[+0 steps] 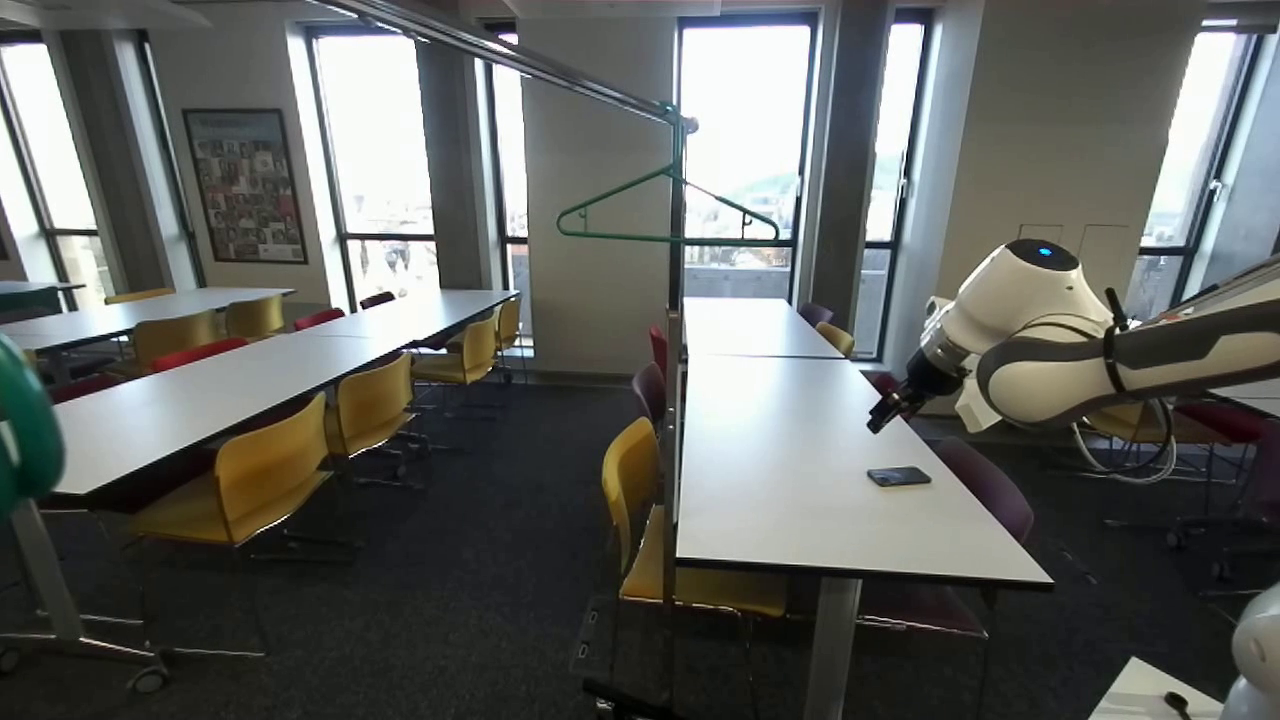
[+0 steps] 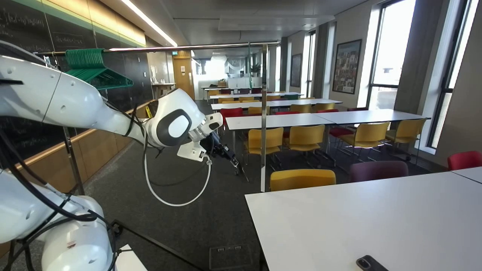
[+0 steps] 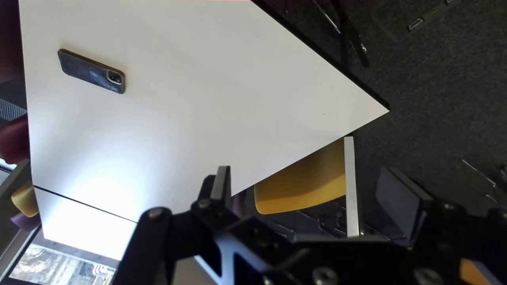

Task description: Remove one hanger from the rail and put it on the table.

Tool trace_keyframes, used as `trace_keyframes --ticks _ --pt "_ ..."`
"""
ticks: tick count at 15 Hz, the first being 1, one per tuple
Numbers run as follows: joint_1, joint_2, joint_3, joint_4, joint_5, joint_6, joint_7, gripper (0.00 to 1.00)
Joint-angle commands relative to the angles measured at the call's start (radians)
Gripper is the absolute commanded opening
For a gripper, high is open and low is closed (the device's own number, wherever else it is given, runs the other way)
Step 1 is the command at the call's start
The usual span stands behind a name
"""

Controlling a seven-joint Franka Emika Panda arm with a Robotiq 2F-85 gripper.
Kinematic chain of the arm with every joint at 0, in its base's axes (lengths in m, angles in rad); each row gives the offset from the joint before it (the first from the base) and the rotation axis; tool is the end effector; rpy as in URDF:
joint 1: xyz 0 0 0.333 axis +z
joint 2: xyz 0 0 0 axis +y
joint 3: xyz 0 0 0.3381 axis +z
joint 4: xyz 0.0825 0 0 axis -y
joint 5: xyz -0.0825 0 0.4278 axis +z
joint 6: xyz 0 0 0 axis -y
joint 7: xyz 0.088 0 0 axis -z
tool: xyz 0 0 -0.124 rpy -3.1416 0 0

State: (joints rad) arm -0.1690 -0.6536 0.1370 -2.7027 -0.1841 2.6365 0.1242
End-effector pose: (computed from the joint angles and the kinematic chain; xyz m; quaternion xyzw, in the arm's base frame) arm 0.4203 -0.0106 0.4706 0.9532 -0.0116 0.2864 0.0962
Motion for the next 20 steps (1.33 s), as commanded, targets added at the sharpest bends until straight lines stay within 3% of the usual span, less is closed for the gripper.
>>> trace_keyframes --ticks 1,3,5,10,14,15,20 --pt "0.009 0.001 -0.010 0.002 -0.009 -0.004 0.005 1.00" --pt "0.009 0.002 -0.010 0.002 -0.009 -0.004 0.005 1.00" --pt "-0.091 0.017 0.069 0.037 -0.140 0.043 0.038 1.00" --pt "-0.210 0.136 0.206 0.240 -0.422 0.001 0.071 1.00" --pt "-0.245 0.237 0.291 0.406 -0.726 -0.030 0.175 1.00" --pt "-0.307 0.255 0.360 0.442 -0.762 -0.027 0.166 1.00" --pt "-0.383 0.368 0.503 0.596 -1.078 -0.118 0.197 1.00"
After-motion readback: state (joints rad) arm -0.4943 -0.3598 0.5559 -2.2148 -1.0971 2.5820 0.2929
